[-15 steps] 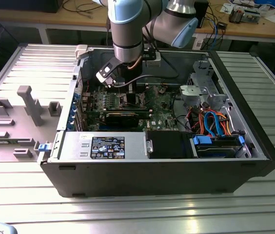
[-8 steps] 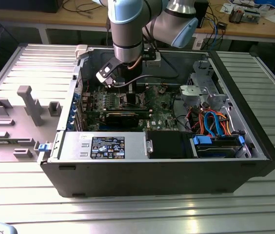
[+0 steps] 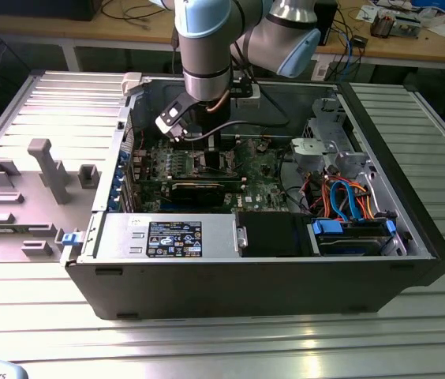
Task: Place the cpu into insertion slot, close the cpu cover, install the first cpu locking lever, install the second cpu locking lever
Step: 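Place the cpu into insertion slot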
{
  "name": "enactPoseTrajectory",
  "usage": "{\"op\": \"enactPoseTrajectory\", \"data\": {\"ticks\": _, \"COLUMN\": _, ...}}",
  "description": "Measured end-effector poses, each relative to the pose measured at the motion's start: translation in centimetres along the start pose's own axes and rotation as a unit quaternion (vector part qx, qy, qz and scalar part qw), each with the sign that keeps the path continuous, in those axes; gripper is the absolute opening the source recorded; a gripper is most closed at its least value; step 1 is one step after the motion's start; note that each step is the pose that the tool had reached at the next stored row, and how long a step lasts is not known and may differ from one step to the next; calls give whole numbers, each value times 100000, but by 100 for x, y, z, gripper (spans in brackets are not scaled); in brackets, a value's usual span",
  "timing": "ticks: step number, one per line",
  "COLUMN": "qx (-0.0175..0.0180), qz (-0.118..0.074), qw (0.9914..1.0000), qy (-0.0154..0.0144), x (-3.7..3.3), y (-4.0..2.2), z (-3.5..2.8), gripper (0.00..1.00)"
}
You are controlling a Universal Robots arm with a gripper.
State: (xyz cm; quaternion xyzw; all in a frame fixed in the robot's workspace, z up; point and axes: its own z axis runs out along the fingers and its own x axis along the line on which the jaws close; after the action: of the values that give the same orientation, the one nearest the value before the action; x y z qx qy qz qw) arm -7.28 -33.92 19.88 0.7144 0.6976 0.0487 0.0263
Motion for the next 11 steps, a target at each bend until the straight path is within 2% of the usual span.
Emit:
{"op": "enactPoseTrajectory", "data": {"ticks": 4, "qx": 13, "qz": 251, "qw": 100000, "qy": -79, "x": 3, "y": 0, "z": 16, "gripper": 54}}
{"op": "enactPoseTrajectory", "data": {"ticks": 8, "qx": -38, "qz": 261, "qw": 100000, "qy": 41, "x": 8, "y": 3, "z": 23, "gripper": 54}}
{"op": "enactPoseTrajectory", "data": {"ticks": 9, "qx": -37, "qz": 261, "qw": 100000, "qy": 2, "x": 7, "y": 2, "z": 22, "gripper": 56}}
{"op": "enactPoseTrajectory", "data": {"ticks": 10, "qx": -24, "qz": 262, "qw": 100000, "qy": -14, "x": 6, "y": 2, "z": 21, "gripper": 62}}
{"op": "enactPoseTrajectory", "data": {"ticks": 11, "qx": -13, "qz": 261, "qw": 100000, "qy": -31, "x": 6, "y": 2, "z": 19, "gripper": 62}}
